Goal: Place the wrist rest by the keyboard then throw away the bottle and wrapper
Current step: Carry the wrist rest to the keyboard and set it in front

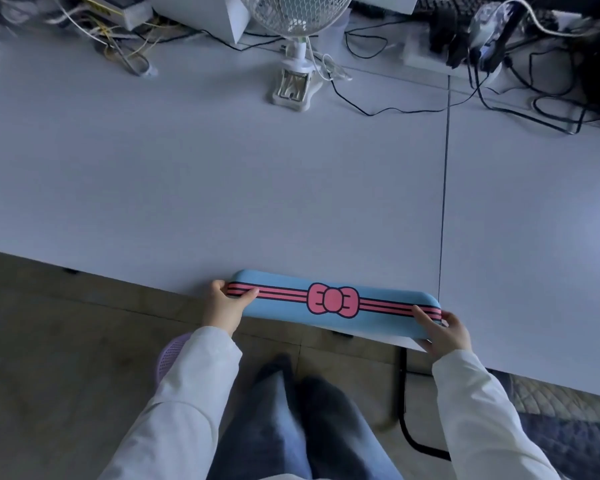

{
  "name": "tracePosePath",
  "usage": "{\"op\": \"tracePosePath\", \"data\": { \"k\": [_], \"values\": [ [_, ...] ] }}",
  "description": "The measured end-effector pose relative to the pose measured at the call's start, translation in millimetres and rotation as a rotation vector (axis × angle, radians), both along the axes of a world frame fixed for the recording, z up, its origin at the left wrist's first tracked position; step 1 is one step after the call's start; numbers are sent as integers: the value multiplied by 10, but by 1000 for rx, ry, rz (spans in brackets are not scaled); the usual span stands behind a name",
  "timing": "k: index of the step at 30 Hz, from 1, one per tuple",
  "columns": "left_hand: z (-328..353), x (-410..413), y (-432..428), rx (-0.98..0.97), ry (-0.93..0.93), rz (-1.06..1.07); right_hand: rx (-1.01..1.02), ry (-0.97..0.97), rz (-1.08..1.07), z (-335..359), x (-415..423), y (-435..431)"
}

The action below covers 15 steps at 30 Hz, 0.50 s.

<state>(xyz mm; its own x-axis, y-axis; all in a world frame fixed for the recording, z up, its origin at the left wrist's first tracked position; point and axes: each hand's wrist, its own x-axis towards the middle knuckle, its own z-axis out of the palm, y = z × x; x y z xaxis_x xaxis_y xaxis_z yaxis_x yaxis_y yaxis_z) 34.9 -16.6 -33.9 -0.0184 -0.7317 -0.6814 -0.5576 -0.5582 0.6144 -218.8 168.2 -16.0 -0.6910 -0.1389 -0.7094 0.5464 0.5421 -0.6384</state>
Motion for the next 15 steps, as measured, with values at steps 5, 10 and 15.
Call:
{"op": "tracePosePath", "data": {
  "k": [5,10,15],
  "values": [
    [54,108,278,-13,64,183,-29,30,77,25,-62,-14],
    [37,384,678,-7,113,349,-83,61,233,14,-80,-75],
    [72,768,1107,-11,202,583,-143,69,362,6,121,-167]
  ]
}}
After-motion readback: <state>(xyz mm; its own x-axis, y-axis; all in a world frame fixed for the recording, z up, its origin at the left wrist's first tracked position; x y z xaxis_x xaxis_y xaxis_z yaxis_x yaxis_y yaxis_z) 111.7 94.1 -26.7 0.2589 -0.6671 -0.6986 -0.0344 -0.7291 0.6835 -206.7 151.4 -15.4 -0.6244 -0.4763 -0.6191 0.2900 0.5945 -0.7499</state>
